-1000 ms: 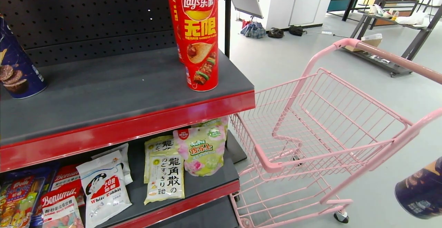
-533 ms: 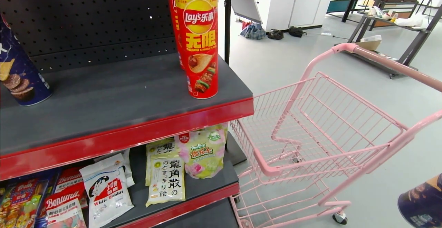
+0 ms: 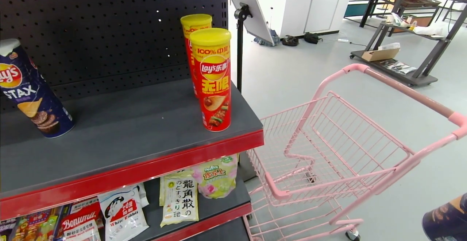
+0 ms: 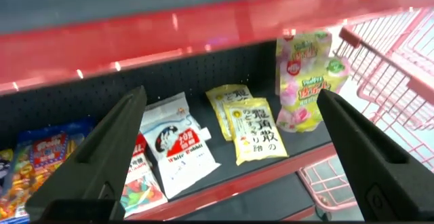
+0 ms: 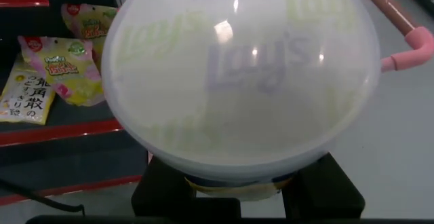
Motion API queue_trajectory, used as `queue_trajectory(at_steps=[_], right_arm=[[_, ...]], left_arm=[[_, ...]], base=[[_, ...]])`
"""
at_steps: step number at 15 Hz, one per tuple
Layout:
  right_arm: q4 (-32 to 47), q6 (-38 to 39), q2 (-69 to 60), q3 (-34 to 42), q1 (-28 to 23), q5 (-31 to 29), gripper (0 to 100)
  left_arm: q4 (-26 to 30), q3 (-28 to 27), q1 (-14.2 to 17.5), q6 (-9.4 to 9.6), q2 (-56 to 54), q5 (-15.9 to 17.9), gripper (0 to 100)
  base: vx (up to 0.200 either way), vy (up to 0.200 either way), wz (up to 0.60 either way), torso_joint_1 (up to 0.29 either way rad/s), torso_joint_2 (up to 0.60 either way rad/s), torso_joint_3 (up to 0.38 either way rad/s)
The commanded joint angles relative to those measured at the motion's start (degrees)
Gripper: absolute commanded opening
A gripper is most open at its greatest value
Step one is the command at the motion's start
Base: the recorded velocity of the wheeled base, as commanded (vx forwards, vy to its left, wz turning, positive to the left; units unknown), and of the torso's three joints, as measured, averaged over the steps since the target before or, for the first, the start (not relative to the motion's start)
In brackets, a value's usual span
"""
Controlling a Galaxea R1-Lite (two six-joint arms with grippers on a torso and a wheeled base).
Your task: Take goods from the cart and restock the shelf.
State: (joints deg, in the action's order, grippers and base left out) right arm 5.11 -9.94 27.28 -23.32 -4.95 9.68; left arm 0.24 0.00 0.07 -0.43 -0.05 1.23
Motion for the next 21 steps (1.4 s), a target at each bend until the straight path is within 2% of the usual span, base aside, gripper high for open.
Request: queue_trajectory(at_steps=[1,11,19,21], right_arm=[[-0.1,-0.7,-0.5,0.3,0.0,0.0,0],[-0.4,-3.8,0.4,0.2,0.1,-1.3,0],[-0.6,-3.7,-0.2,1.1,0.1,-1.8,0],[-0.7,-3.5,-1.7,1.1,0.1,-1.6,0]], left_arm=[[0.0,0.0,0.0,-0.01,0.0,0.0,100],[0.0,0.0,0.0,-0.01,0.0,0.1,100],[0.0,0.0,0.0,0.08,0.0,0.1,100],[0.0,0.0,0.0,0.16,0.0,0.0,100]], base=[[0.000,0.000,0.00,0.222,-0.61,-0.388],[0.000,0.000,0.00,0.167,-0.42,-0.259],[0.000,0.000,0.60,0.011,-0.01,-0.007],[0.000,0.000,0.00,0.000,0.00,0.000]])
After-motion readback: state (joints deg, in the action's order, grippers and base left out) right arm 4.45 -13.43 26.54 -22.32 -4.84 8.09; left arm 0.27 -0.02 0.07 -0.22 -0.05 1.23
